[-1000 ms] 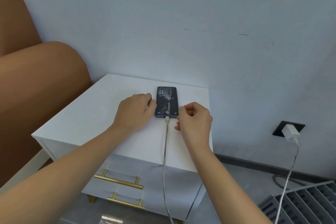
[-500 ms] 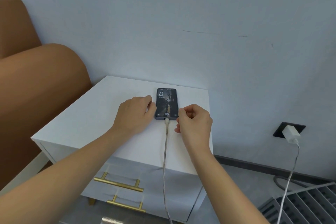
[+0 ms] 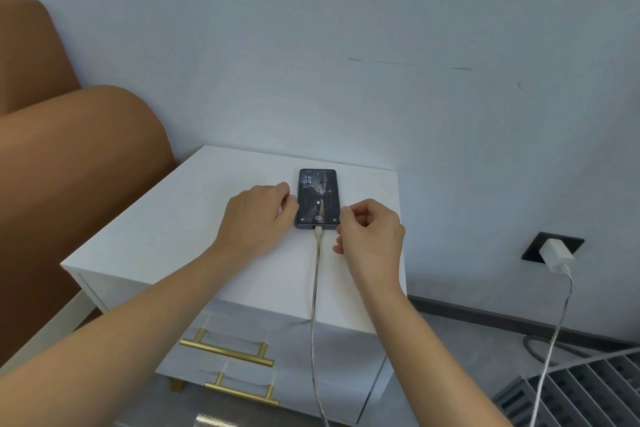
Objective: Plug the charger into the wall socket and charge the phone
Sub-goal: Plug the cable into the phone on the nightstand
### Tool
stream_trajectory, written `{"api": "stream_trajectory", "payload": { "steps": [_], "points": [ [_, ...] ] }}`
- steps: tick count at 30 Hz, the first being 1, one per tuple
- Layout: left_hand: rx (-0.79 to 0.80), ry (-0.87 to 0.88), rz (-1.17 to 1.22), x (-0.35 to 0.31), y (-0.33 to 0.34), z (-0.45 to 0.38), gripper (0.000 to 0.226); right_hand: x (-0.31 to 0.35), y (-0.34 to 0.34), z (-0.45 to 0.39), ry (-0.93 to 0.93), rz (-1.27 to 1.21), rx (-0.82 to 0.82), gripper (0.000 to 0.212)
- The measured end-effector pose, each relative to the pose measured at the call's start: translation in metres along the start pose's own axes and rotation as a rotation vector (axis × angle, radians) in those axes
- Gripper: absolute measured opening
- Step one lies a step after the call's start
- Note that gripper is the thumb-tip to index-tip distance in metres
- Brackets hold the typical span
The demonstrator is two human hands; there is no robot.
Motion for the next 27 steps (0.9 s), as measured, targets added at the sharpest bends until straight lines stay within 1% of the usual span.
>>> {"api": "stream_trajectory", "payload": {
  "steps": [27],
  "points": [
    [-0.001, -0.019, 0.004, 0.0007, -0.0005, 0.0004, 0.032, 0.0011, 0.0014, 0.0012, -0.022, -0.003, 0.012, 0.019]
  ]
}}
Point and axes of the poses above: each hand's wrist, its own z-axis away from the middle knuckle, its own y-axis out of the palm, x = y × z, the point moved 9 cm from there along -z, towards the middle knuckle, and after that the axes turned 3 degrees about -y, right-handed, at the moved point
